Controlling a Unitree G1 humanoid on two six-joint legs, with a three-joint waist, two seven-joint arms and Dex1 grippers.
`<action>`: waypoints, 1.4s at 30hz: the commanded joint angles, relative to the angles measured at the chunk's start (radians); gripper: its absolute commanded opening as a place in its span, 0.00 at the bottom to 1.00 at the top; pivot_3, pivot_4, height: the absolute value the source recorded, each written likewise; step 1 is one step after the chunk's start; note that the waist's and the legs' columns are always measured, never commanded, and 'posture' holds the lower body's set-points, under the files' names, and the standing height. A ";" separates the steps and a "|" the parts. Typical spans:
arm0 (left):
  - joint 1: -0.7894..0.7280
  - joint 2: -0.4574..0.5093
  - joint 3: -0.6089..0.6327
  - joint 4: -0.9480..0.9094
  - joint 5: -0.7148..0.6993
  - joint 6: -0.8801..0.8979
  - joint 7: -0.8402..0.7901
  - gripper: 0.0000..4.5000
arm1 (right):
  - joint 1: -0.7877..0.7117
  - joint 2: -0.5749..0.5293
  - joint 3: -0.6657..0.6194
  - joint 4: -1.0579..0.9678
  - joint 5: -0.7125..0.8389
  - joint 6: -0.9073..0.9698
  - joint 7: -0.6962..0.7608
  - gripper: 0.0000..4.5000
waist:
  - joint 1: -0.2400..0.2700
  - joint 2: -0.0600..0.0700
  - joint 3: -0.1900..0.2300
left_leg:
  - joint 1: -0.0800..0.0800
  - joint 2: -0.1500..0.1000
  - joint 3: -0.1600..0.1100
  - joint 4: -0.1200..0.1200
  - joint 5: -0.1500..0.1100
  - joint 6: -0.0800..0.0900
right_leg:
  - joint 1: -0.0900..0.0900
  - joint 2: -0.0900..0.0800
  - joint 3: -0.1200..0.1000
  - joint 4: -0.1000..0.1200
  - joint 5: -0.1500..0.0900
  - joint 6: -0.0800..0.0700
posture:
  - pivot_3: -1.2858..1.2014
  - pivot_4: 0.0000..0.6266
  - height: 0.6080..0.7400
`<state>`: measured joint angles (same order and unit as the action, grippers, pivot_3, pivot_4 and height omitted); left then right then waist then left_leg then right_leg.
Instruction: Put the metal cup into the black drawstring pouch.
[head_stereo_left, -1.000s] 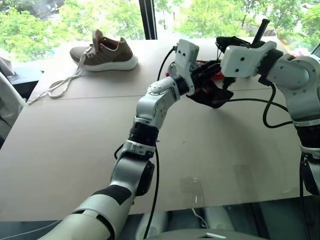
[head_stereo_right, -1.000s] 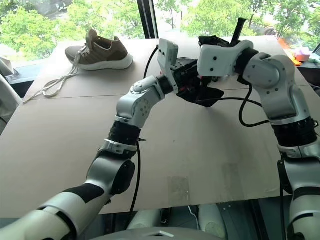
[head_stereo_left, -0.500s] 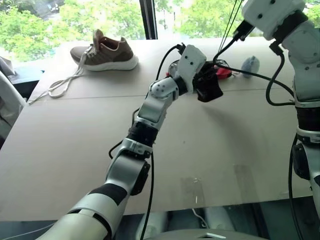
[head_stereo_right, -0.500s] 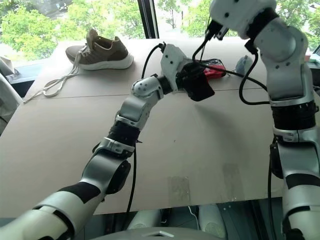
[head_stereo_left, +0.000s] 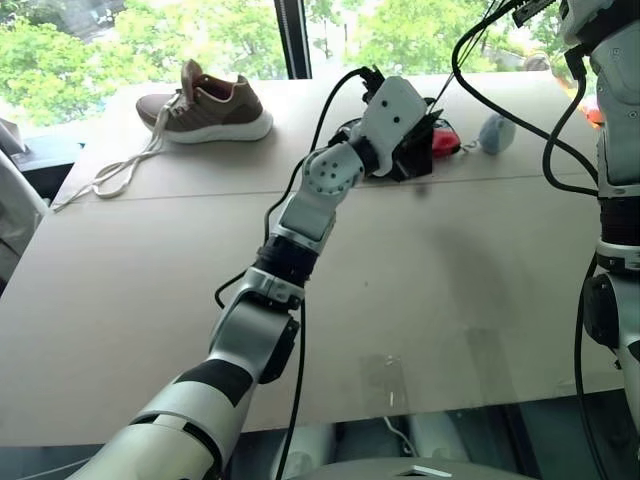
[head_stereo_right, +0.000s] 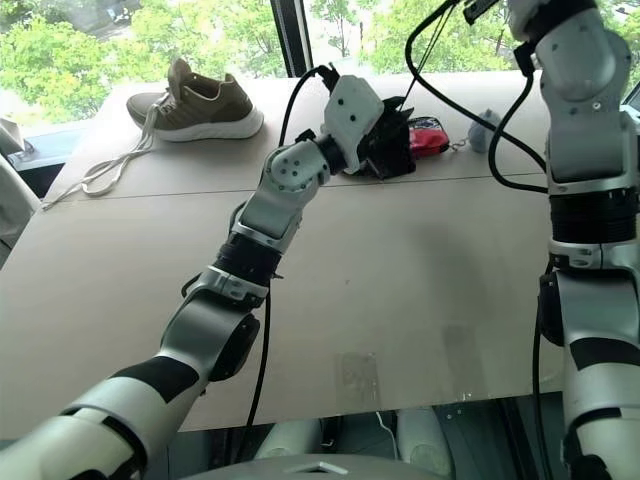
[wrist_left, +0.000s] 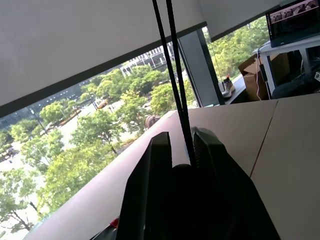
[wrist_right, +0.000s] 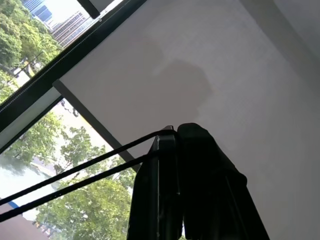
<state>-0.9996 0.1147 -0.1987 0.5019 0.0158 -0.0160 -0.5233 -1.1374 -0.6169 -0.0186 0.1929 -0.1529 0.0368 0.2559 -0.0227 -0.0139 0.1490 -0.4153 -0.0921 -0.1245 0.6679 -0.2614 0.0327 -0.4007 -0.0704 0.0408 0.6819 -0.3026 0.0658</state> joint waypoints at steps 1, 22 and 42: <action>0.061 0.000 0.032 -0.001 -0.057 0.060 -0.051 0.55 | -0.035 -0.024 -0.082 -0.112 0.056 0.011 0.013 0.00 | -0.006 0.000 0.000 | 0.000 0.000 0.000 0.000 0.000 0.000 | -0.001 0.000 0.000 0.000 0.000 0.000 | 0.52 0.24 1.00; -0.079 0.163 0.487 -0.070 -0.414 0.304 0.063 0.99 | 0.189 0.009 -0.025 -0.417 0.269 0.315 0.311 0.00 | -0.020 -0.002 0.000 | -0.001 0.001 0.004 0.004 0.000 0.000 | -0.007 -0.001 0.000 0.013 0.000 0.000 | 0.52 0.24 1.00; 0.490 0.411 0.404 -0.381 -0.388 0.490 -0.111 1.00 | 0.976 -0.203 -0.265 -0.552 0.485 0.409 0.583 0.99 | -0.022 -0.008 -0.004 | 0.004 0.000 0.003 0.001 0.000 0.000 | -0.007 -0.004 -0.004 0.014 0.001 -0.002 | 0.52 0.24 1.00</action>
<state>-0.5467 0.5004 0.2219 0.2111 -0.3779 0.4566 -0.6082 -0.1732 -0.8423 -0.2148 -0.3629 0.3016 0.5000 0.8510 -0.0443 -0.0218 0.1448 -0.4108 -0.0924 -0.1221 0.6690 -0.2611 0.0324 -0.4073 -0.0741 0.0398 0.6962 -0.3012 0.0633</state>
